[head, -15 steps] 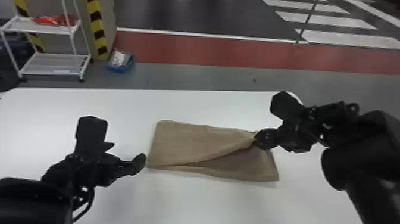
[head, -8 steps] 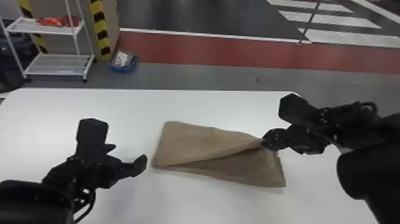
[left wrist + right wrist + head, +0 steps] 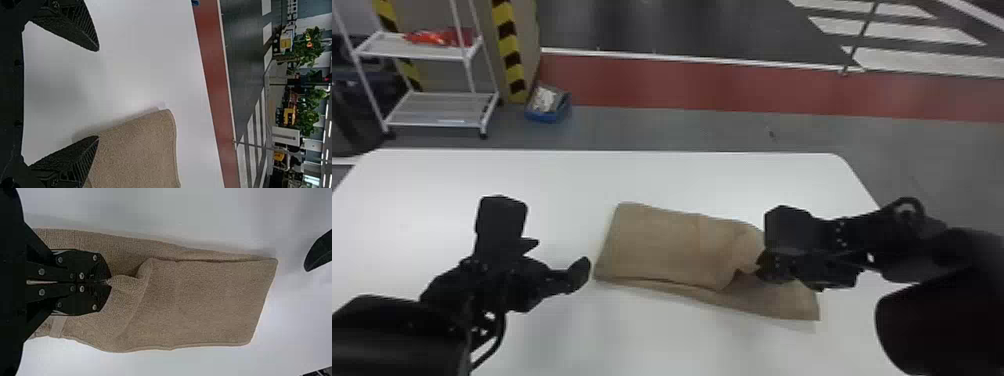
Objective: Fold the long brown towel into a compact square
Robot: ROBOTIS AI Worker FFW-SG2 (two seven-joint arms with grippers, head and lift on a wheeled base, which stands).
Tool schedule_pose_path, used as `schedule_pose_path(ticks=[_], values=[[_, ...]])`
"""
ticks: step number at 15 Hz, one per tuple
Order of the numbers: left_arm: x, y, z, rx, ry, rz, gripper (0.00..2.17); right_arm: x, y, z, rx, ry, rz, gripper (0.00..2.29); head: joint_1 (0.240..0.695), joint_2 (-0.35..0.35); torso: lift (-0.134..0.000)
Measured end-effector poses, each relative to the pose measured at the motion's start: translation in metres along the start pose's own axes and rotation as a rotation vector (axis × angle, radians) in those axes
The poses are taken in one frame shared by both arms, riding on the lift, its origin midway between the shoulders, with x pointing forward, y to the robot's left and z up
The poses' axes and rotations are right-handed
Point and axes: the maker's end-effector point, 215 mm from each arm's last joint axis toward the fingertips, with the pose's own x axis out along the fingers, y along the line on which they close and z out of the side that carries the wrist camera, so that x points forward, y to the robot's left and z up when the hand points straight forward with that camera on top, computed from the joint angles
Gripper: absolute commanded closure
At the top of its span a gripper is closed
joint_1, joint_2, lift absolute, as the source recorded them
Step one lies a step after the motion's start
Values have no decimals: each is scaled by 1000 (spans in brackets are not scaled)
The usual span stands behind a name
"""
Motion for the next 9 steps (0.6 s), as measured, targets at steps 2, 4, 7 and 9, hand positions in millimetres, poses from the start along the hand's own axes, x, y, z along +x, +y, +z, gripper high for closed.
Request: schedule_pose_path(ticks=[2,4,7,9], values=[[0,2,2,2,-2,3,90,-23,-15,7,-6,-30,-49,1541,695,-125,-124],[0,5,5,2,-6,8,90,-52,-28,9,2,-70,-100,1541,695,-131,-124],[1,5,7,0,-8,7,90,-49,-2,-6,-37,-26,-70,1541,695,-143,-124],[4,3,7,4,-6,2,90,-32,15,-18,-63,18,-30,1541,695,-155,-124]])
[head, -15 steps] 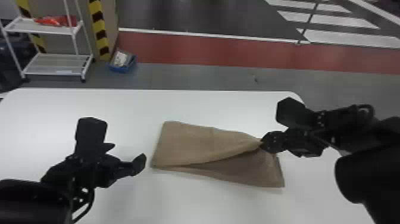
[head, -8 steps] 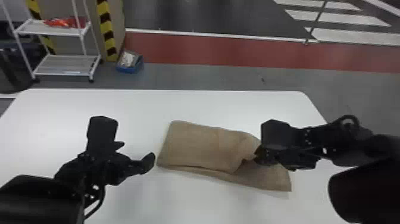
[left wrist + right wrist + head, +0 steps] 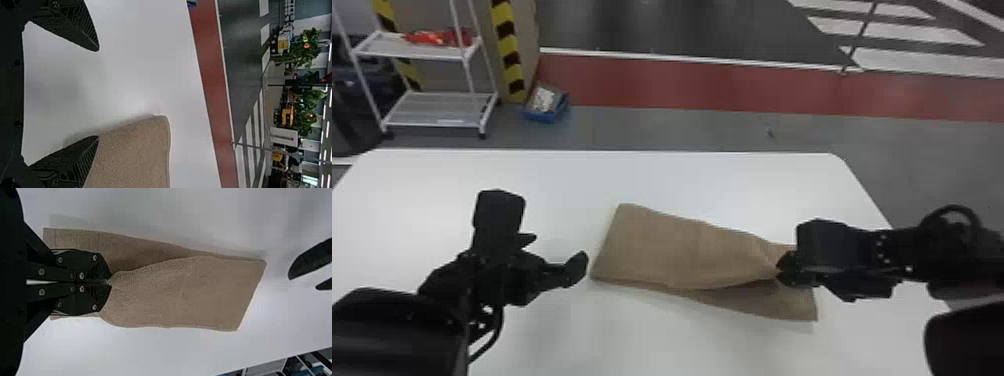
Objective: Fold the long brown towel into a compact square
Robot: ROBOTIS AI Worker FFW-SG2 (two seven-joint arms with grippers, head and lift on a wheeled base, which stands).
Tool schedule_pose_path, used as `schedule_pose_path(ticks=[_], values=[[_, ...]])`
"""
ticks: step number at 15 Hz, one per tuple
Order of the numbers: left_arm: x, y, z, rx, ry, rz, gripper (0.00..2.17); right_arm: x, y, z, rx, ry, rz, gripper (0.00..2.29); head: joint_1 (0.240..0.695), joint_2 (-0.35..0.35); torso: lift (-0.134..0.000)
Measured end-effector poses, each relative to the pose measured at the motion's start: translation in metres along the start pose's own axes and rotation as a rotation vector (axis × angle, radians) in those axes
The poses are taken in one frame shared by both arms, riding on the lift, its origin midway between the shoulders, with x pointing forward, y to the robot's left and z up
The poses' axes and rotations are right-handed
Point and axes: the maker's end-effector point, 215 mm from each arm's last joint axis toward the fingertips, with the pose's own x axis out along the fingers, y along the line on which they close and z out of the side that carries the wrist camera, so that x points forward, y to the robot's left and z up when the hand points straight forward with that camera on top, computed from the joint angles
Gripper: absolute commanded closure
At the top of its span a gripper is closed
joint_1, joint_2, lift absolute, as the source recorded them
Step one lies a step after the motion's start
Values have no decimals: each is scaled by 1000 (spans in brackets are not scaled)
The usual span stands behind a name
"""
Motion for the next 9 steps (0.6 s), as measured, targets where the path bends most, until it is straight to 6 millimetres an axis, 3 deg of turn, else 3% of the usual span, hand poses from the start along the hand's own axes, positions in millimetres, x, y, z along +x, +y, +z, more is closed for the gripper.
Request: schedule_pose_path(ticks=[2,3,4,5,9], values=[[1,-1,0,4,3,-1,90,8,6,-2,-13,15,16,1521,695,-158,-124],[1,-2,-1,5,4,-1,90,11,8,1,-19,17,20,1163,695,-154,-124],[1,-2,-1,5,4,-2,90,14,9,2,-14,21,22,309,695,-151,-124],[1,-2,-2,5,5,-2,90,16,10,0,29,29,23,-2,695,-151,-124],[1,1,-4,2,8,1,93,3,1,-17,438,-79,24,36,695,-172,-124]])
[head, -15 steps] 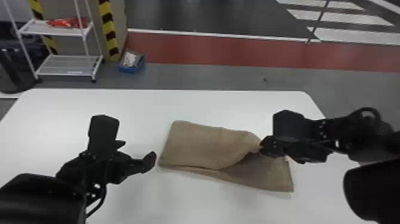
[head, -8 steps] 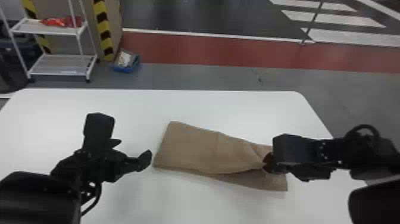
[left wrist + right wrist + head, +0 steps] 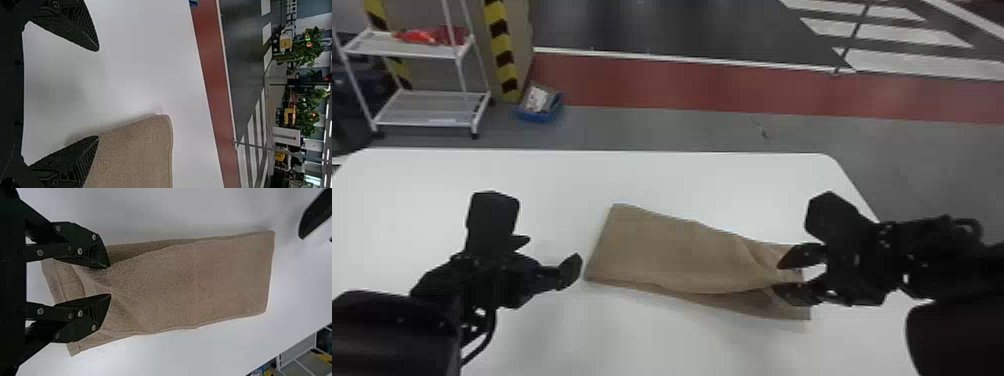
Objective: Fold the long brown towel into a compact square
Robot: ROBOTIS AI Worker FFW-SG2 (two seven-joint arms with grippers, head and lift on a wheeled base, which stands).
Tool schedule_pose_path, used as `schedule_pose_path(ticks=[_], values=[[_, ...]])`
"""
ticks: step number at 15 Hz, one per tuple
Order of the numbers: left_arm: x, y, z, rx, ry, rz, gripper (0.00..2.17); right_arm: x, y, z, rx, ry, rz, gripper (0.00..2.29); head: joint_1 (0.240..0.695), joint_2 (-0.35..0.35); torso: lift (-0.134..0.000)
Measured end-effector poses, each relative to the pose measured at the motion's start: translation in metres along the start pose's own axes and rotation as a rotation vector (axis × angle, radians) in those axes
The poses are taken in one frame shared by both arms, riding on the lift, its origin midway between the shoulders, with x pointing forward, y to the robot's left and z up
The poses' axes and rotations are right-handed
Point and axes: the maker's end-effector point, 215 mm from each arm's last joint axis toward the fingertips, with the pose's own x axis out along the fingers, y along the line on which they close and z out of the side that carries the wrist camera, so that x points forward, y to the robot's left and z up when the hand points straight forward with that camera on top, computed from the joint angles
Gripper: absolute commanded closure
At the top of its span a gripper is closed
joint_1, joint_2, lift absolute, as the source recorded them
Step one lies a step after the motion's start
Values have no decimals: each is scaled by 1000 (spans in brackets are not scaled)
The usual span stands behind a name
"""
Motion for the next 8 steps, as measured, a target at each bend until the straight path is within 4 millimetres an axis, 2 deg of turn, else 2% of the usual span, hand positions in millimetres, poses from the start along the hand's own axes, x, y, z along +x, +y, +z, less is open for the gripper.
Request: schedule_pose_path(ticks=[5,7,8], values=[[4,-1,-4,-2,11,-4,93,-28,-6,-1,559,-303,119,117,695,-191,-124],[5,-1,-5,-1,13,-6,93,-24,-14,-12,739,-297,111,188,695,-201,-124],[4,-1,-6,-1,14,-7,93,-16,-17,-25,844,-253,93,194,695,-207,-124]])
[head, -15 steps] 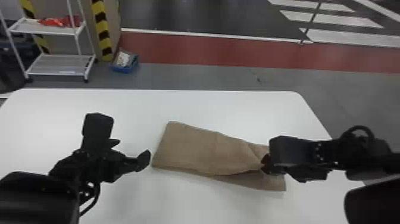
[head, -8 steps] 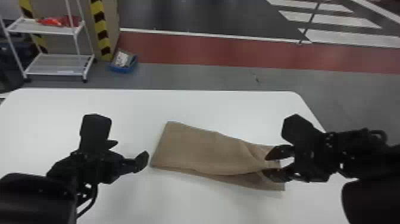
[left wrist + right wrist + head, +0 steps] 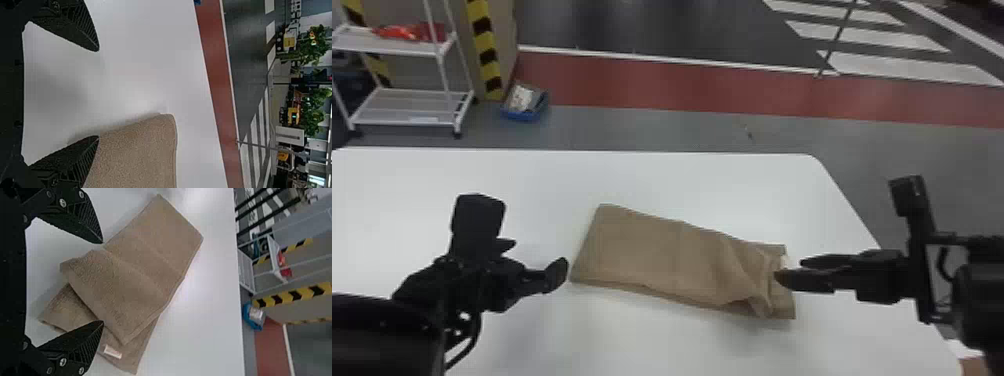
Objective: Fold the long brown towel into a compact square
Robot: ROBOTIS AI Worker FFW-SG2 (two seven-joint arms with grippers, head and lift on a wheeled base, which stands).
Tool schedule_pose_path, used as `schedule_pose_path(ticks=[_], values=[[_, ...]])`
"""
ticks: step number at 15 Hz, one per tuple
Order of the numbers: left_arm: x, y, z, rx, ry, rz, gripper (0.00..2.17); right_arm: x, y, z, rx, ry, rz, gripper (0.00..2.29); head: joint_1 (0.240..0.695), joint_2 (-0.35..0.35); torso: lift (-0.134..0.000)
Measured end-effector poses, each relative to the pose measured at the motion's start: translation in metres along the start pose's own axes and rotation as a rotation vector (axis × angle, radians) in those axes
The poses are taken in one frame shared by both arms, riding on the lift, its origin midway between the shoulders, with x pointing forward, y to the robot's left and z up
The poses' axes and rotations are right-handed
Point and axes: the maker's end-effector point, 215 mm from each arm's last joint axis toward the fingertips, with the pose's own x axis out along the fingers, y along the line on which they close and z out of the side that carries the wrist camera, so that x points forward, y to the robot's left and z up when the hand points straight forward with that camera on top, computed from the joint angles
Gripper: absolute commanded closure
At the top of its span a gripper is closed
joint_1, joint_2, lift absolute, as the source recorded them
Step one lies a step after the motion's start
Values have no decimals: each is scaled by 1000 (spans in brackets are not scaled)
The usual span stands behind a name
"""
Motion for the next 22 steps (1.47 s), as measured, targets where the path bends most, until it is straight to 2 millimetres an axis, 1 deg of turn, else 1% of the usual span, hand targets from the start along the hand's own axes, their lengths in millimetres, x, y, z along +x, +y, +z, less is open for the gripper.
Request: schedule_pose_path(ticks=[1,2,3,4,5,8,11,12,13,16,20,22], values=[[0,0,-1,0,2,-1,93,5,-13,-9,77,32,-54,215,695,-216,-124],[-1,1,-2,0,3,0,93,12,-26,-12,129,64,-111,218,695,-231,-124],[-1,1,-3,0,5,0,93,18,-36,-7,148,77,-144,218,695,-233,-124],[-1,1,-4,0,6,-1,93,23,-41,-2,157,82,-160,221,695,-233,-124],[-2,1,-5,0,7,-1,93,29,-44,3,164,85,-171,292,695,-232,-124],[-3,2,-7,-1,9,-4,93,45,-44,19,157,96,-186,353,695,-215,-124],[-6,3,-10,-7,10,-8,93,57,-43,25,125,132,-203,383,695,-200,-124],[-7,5,-12,-10,13,-6,93,59,-43,26,116,139,-209,390,695,-197,-124],[-7,6,-14,-12,15,-4,93,59,-43,28,111,141,-212,448,695,-195,-124],[-9,9,-16,-18,16,0,93,57,-46,33,106,138,-217,461,695,-191,-124],[-9,11,-16,-19,15,0,93,50,-55,32,107,149,-226,461,695,-203,-124],[-9,12,-16,-21,15,2,93,49,-61,27,112,166,-230,461,695,-208,-124]])
